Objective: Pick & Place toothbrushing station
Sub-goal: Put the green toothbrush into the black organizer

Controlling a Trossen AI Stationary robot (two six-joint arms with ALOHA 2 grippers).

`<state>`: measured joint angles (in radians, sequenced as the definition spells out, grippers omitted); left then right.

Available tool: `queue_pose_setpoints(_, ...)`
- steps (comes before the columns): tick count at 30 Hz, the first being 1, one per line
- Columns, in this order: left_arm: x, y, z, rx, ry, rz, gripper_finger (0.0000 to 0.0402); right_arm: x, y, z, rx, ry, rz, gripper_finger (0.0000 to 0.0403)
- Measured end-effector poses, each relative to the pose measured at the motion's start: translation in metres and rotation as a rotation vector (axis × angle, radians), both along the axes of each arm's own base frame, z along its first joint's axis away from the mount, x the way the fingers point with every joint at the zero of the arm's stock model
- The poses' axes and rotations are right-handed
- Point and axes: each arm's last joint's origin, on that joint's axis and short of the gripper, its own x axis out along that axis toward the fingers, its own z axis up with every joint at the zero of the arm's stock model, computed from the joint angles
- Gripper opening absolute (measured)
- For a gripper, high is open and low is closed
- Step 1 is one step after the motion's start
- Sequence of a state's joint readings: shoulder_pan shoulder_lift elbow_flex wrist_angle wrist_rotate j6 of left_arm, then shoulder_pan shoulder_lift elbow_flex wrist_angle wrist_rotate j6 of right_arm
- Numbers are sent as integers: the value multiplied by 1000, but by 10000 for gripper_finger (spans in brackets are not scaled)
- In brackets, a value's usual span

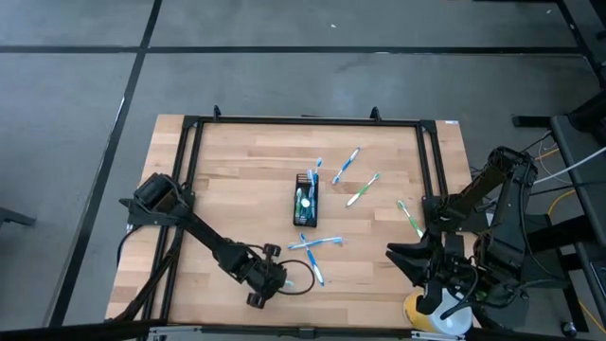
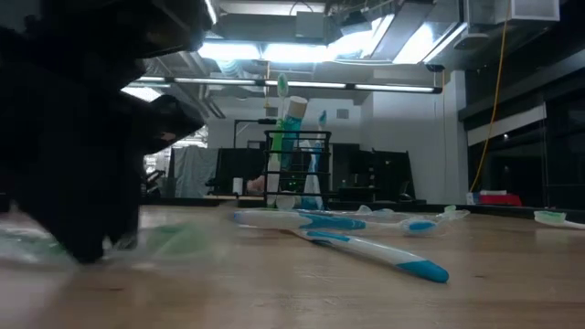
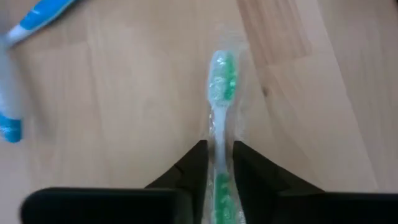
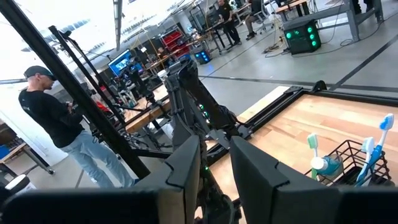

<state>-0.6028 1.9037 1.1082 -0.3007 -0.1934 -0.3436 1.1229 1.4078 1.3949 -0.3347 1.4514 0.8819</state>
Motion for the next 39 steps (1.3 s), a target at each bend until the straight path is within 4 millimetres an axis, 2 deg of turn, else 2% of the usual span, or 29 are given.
queue_pose_setpoints(7, 5, 6, 7, -23, -19, 2, 127, 0, 0, 0, -20, 7, -1, 96)
queue_pose_setpoints(14, 10, 7, 10, -53, -50, -15, 133, 0, 0, 0, -20, 4, -6, 96)
queue_pose_setpoints(19, 15, 11, 9, -60, -62, 2, 122, 0, 0, 0, -19, 4, -6, 96)
queue_pose_setpoints(28, 20, 12, -5, -84, -28, -8, 99, -1, 0, 0, -16, 3, -4, 96)
queue_pose_setpoints(31, 20, 12, -5, -80, -25, -4, 74, -1, 1, 0, -17, 3, -2, 96)
queue_pose_setpoints(35, 21, 15, -5, -101, -15, 30, 16, -1, 0, 0, -20, 4, -2, 96)
queue_pose_setpoints(39, 22, 17, -4, -120, -11, 62, 8, -1, 0, 0, -27, 7, -1, 96)
